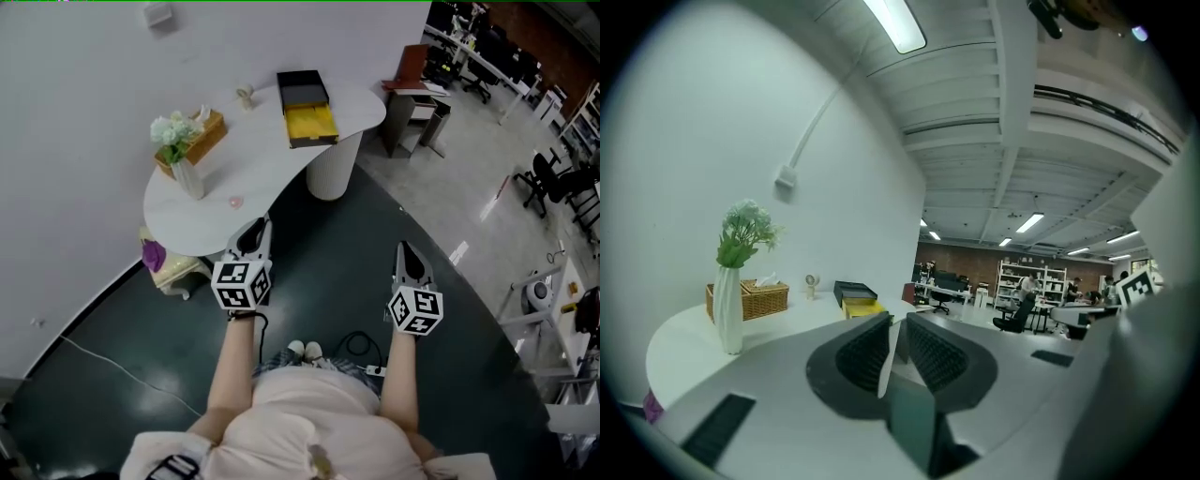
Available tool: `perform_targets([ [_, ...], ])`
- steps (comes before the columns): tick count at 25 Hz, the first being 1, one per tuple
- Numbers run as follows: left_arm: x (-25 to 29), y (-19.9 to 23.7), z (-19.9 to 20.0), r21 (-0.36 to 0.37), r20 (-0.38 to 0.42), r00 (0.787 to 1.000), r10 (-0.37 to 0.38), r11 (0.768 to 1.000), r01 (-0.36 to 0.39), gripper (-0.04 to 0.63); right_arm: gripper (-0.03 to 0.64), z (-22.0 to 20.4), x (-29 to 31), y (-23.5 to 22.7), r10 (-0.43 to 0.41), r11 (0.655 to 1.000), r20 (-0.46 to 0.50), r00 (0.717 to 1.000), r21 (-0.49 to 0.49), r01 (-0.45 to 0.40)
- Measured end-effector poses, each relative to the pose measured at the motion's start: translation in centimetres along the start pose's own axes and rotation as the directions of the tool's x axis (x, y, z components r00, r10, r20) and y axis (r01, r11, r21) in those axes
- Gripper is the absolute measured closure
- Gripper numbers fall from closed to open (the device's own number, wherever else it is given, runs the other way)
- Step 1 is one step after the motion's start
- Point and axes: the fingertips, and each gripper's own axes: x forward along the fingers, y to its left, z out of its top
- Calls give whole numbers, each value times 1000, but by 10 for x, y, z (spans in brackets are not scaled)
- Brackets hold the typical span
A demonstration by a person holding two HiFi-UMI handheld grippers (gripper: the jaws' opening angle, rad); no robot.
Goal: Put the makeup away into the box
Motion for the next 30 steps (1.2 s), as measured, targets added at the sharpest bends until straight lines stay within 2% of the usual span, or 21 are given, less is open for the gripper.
perform_targets([
  [2, 1, -1, 1, 4, 3, 1000, -26, 1000, 26, 470, 601, -1, 0, 1, -1, 1000, -1, 1000, -1, 1],
  [4, 1, -3, 4, 3, 15, 999, -49, 999, 49, 409, 601, -2, 0, 1, -1, 1000, -4, 1000, 1, 2],
  [7, -1, -4, 10, 18, 59, 997, -49, 999, 48, 287, 601, -4, 0, 1, -3, 1000, -9, 1000, 8, 3],
  [10, -2, -2, 15, 19, 101, 994, -38, 999, 36, 225, 601, -5, 2, 3, -3, 1000, -11, 1000, 17, 4],
  [16, 8, 6, 8, 35, 60, 998, -30, 999, 28, 213, 601, -5, 9, 9, -9, 1000, -14, 1000, 27, 9],
  [30, 45, 28, 7, 52, 33, 997, -72, 996, 70, 213, 601, -11, 44, 18, -24, 999, -4, 1000, 25, 24],
])
